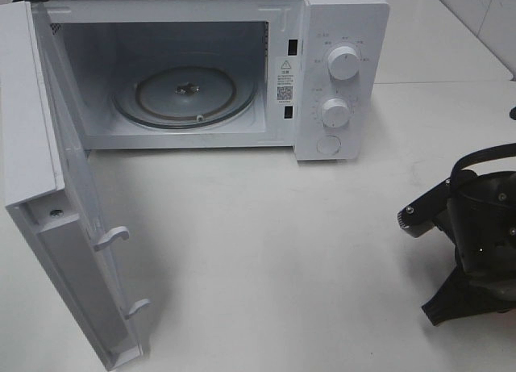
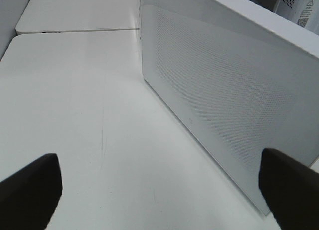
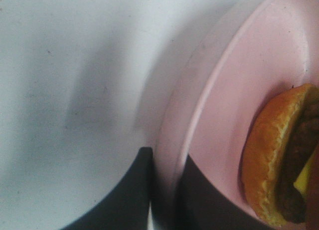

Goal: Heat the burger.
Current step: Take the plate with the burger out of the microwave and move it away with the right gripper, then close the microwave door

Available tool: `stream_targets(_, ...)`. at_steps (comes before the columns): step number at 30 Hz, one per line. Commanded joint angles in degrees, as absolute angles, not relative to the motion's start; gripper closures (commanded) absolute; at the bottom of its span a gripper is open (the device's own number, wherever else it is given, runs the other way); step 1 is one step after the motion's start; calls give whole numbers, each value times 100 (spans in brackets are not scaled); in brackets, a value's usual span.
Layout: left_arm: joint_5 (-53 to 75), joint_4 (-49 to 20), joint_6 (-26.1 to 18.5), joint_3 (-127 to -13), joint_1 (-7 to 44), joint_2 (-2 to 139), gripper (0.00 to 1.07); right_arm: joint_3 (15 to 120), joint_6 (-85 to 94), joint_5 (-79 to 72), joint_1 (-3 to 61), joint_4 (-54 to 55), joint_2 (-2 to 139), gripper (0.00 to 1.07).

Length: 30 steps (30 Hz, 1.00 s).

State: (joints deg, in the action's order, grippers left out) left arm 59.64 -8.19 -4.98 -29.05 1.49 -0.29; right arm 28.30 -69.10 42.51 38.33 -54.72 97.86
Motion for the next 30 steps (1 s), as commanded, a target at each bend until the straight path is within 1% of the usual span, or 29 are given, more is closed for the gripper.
stream_targets(1, 5953, -819, -458, -2871, 138, -143, 6, 2830, -7007, 4383, 3604, -5816, 10004, 102)
stream_targets(7, 5953, -819, -458, -2871, 138, -143, 6, 2813, -7214, 4297, 3535, -5936, 10141, 99)
stream_targets(9, 5953, -819, -458, -2871, 138, -143, 6, 2813, -7248, 4269, 3541, -6005, 10176, 91)
stream_targets(12, 5953, -819, -458, -2871, 138, -143, 6, 2825, -7248, 4263, 3541, -6005, 10176, 88)
stream_targets(14, 5953, -819, -458, -2871, 138, -143, 6, 2836, -7248, 4240, 3552, -5993, 10159, 72)
stream_targets(15, 5953, -819, -458, -2871, 138, -143, 6, 2836, -7248, 4240, 3552, -5993, 10159, 72)
stream_targets(16, 5953, -819, -458, -2871, 138, -143, 6, 2836, -7242, 4240, 3552, -5964, 10124, 67)
stream_targets(17, 5953, -819, -458, -2871, 138, -143, 6, 2836, -7202, 4240, 3552, -5856, 10044, 60)
stream_targets(18, 5953, -819, -458, -2871, 138, -143, 6, 2836, -7202, 4240, 3552, -5856, 10044, 60)
stream_targets(19, 5953, -819, -458, -2871, 138, -143, 6, 2836, -7082, 4246, 3552, -5764, 9906, 55)
stream_targets(22, 5953, -819, -458, -2871, 138, -143, 6, 2836, -6870, 4246, 3552, -5581, 9540, 51)
stream_targets(25, 5953, -819, -458, -2871, 138, -143, 6, 2836, -6778, 4246, 3552, -5506, 9419, 51)
stream_targets(27, 5953, -819, -458, -2871, 138, -143, 6, 2836, -6091, 4240, 3552, -5042, 8783, 51)
stream_targets(29, 5953, -819, -458, -2871, 138, -143, 6, 2836, -5907, 4240, 3552, -4916, 8640, 51)
stream_targets(30, 5953, -819, -458, -2871, 138, -143, 6, 2865, -5477, 4246, 3552, -4566, 8256, 49)
